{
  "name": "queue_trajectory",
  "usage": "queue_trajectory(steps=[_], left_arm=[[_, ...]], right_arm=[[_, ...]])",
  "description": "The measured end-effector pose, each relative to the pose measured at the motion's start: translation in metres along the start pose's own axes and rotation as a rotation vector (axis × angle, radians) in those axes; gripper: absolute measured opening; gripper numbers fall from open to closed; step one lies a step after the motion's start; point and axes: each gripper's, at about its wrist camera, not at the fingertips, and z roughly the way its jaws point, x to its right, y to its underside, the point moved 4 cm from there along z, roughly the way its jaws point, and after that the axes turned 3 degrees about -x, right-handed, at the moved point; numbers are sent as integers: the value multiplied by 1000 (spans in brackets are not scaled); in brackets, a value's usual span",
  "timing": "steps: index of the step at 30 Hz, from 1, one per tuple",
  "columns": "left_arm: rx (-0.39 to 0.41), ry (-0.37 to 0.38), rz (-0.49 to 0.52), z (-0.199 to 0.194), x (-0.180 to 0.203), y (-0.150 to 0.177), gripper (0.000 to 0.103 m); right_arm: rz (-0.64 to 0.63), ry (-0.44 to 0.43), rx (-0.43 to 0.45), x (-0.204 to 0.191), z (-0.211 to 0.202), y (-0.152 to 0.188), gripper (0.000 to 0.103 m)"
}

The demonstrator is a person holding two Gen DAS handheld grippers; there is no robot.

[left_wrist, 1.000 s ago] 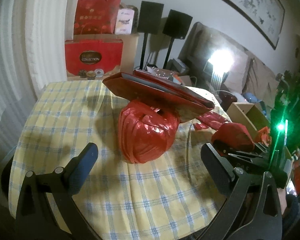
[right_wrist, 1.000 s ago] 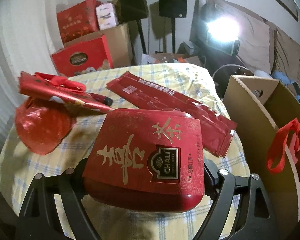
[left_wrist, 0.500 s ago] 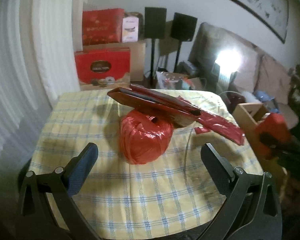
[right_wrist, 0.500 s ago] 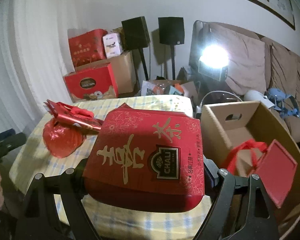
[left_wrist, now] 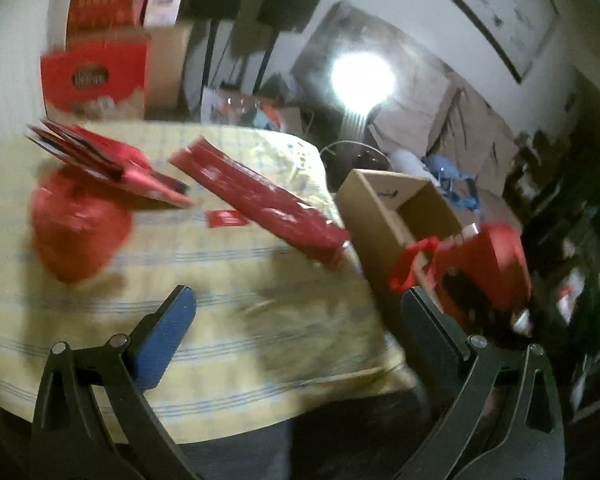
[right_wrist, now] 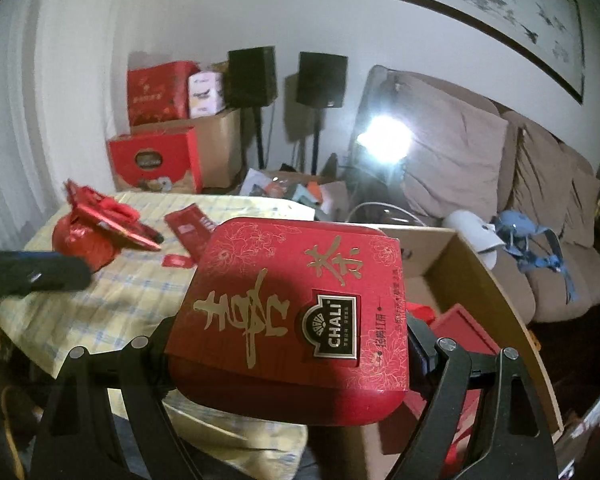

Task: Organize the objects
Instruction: 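Lift the red tea tin with the right gripper while the left gripper reaches the long red packet, then grasp the long red packet with the left gripper while the right gripper holds the tea tin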

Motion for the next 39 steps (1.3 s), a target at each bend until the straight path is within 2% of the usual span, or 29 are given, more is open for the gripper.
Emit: queue_trajectory(steps=[4, 7, 10, 12, 18, 21, 23, 27, 32, 35, 39], left_arm=[[9, -60, -150, 23, 1, -31, 103], [-30, -113, -251, 47, -5, -49, 103], [-89, -197, -293, 84, -8, -63, 103], [-87, -225, -313, 101, -10, -67, 103], [-67, -402, -435, 150, -30, -69, 103], [-85, -431, -448, 169, -26, -67, 103], [-64, -480, -432, 175, -23, -67, 103], [-42, -519, -442, 181, -21, -67, 103], [-58, -625, -469, 186, -21, -68, 103], [-58, -627, -487, 185, -21, -66, 103], [-67, -645, -464, 187, -15, -64, 103]], right_arm=[[43, -22, 15, 18, -2, 5, 87], [62, -25, 35, 29, -6, 7, 87], [89, -32, 55, 36, -8, 8, 87], [75, -47, 44, 35, -8, 8, 87], [85, -70, 49, 35, -13, 6, 87], [91, -70, 49, 38, -14, 6, 87], [95, -63, 49, 42, -15, 6, 87], [112, -53, 52, 51, -16, 5, 87], [121, -44, 48, 56, -16, 5, 87], [119, -54, 47, 55, -15, 5, 87], [115, -60, 40, 53, -13, 5, 87]])
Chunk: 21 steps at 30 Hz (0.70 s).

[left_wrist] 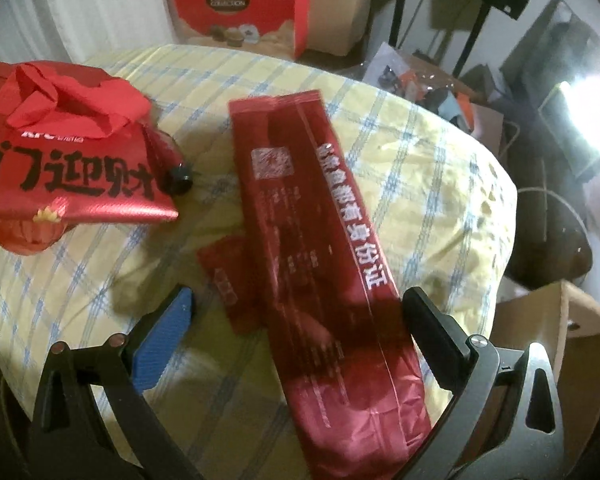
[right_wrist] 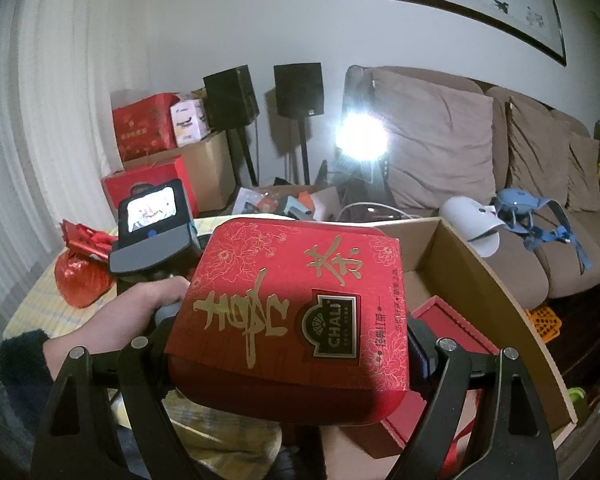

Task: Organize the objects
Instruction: 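Grasp the long red packet with the left gripper while the right gripper holds the tea tin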

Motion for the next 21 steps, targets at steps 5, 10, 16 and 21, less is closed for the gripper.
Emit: queue_trajectory(steps=[5, 10, 16, 21], left_arm=[[38, -3, 61, -2, 7, 2, 103], [88, 110, 134, -17, -3, 7, 53], [19, 321, 157, -29, -37, 12, 38], [63, 394, 262, -61, -51, 13, 36]], right_arm=[[2, 4, -7, -1, 2, 0, 87], [9, 2, -7, 0, 2, 1, 87], [-3, -12, -6, -4, 2, 4, 87], [-12, -23, -17, -10, 6, 7, 87]])
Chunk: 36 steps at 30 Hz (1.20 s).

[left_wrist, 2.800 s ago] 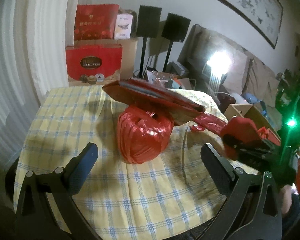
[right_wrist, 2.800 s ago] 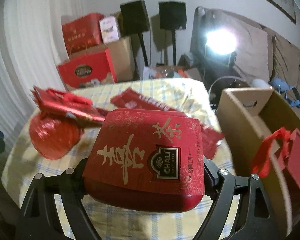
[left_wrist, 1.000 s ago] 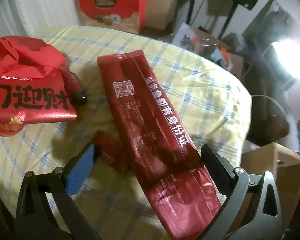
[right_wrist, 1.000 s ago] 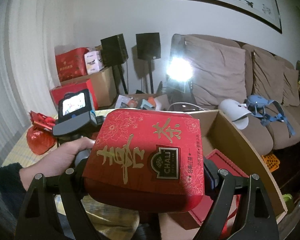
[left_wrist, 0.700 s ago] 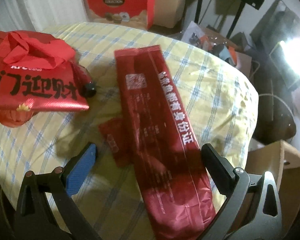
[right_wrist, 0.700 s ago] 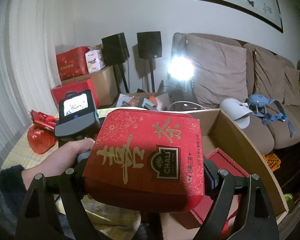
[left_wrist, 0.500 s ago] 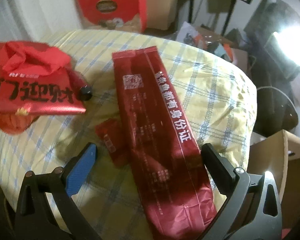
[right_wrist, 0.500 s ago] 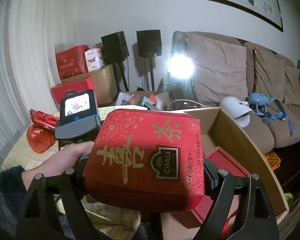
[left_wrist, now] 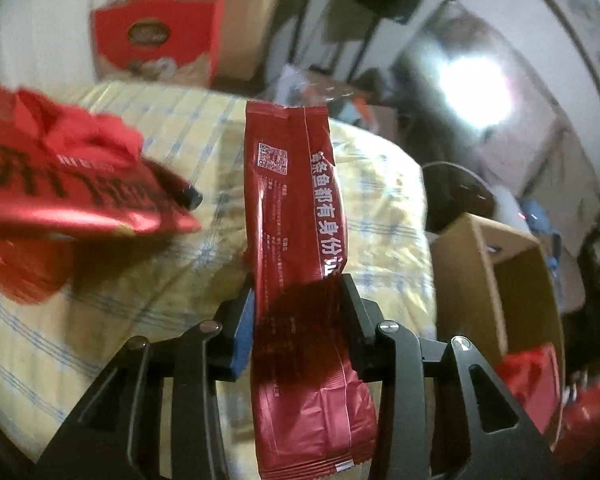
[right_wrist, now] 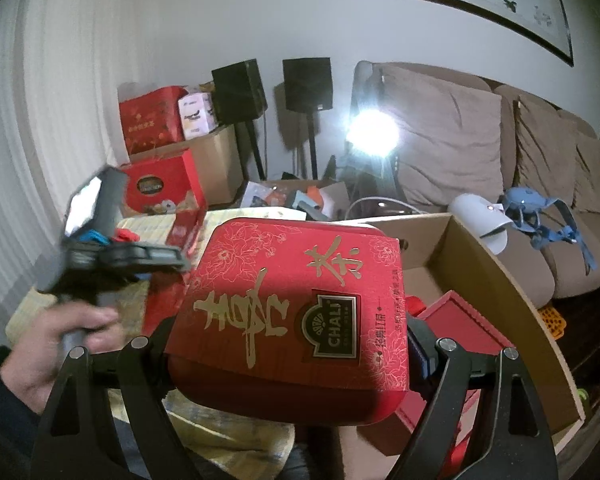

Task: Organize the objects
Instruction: 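Grasp the long red packet with the left gripper while the right gripper holds the tea tin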

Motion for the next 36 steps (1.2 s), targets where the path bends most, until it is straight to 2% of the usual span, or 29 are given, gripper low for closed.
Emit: queue_trajectory(steps=[2, 5, 9, 12, 15, 18, 24, 32, 36], left_arm=[[-1, 39, 55, -17, 3, 3, 36], [34, 37, 94, -40, 0, 9, 36], [51, 13, 114, -51, -16, 10, 37], [21, 32, 105, -51, -37, 15, 37], [-47, 48, 121, -48, -53, 23, 36], [-101, 13, 203, -51, -58, 28, 36], [-129, -47, 367, -65, -64, 31, 36], [-198, -54, 397, -37, -67, 46, 38], [-221, -51, 365, -29, -74, 51, 46]], right_arm=[[0, -6, -6, -1, 1, 2, 87], [2, -15, -5, -4, 1, 2, 87], [0, -33, -9, -8, 1, 3, 87], [-2, -50, -15, -13, 3, 4, 87], [1, -84, -33, -20, 9, 6, 87], [0, -108, -51, -28, 14, 8, 87], [-31, -138, -95, -52, 29, 19, 87], [-117, -138, -215, -88, 70, 32, 87], [-137, -137, -266, -96, 87, 45, 87]])
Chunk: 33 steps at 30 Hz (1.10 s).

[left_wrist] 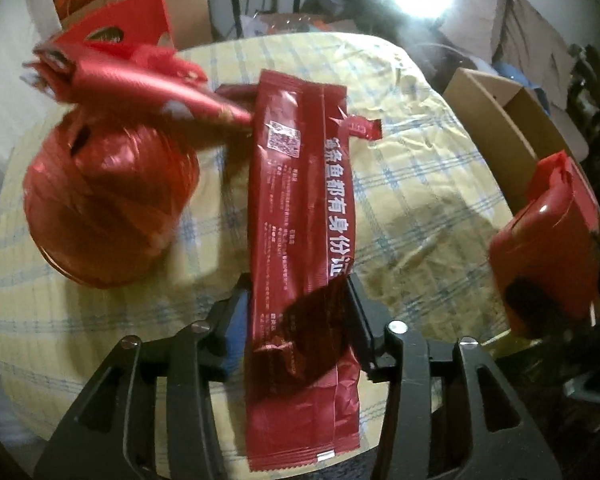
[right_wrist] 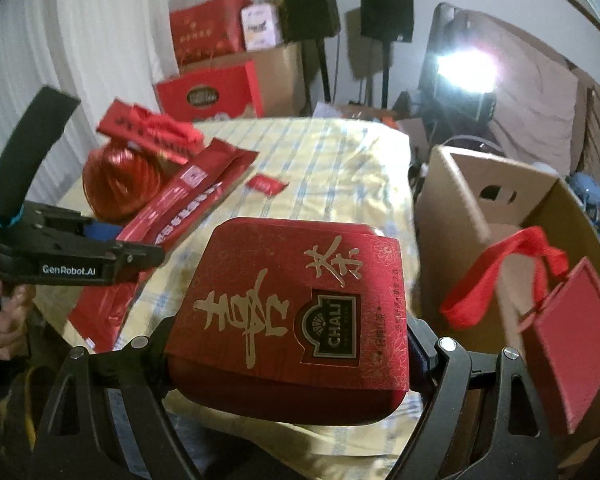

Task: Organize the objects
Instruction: 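Grasp the long red packet with the left gripper while the right gripper holds the tea tin, then lay the long red packet on the table with the left gripper while the right gripper holds the tea tin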

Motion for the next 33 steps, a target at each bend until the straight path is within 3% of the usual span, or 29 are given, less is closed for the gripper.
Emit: queue_trajectory(steps=[5, 12, 14, 17, 22, 27, 30, 33], left_arm=[[0, 21, -23, 5, -4, 4, 51], [-13, 85, -74, 6, -6, 5, 70], [-14, 75, -71, 7, -5, 4, 71], [-23, 47, -53, 11, 0, 4, 83], [-19, 5, -27, 14, 8, 5, 88], [-11, -13, -6, 19, 16, 7, 101], [-21, -59, 63, 24, 24, 8, 102], [-34, -60, 70, 26, 23, 6, 102]], right_arm=[[6, 2, -50, -2, 17, 7, 87], [-5, 9, -57, -3, 22, 9, 87], [-16, 23, -65, -6, 23, 9, 88], [-24, 37, -75, -7, 26, 9, 88], [-10, -1, -51, -4, 17, 15, 88], [6, -24, -41, -3, 15, 15, 88], [-1, -12, -40, -3, 14, 14, 88], [-10, -8, -29, -4, 11, 14, 89]])
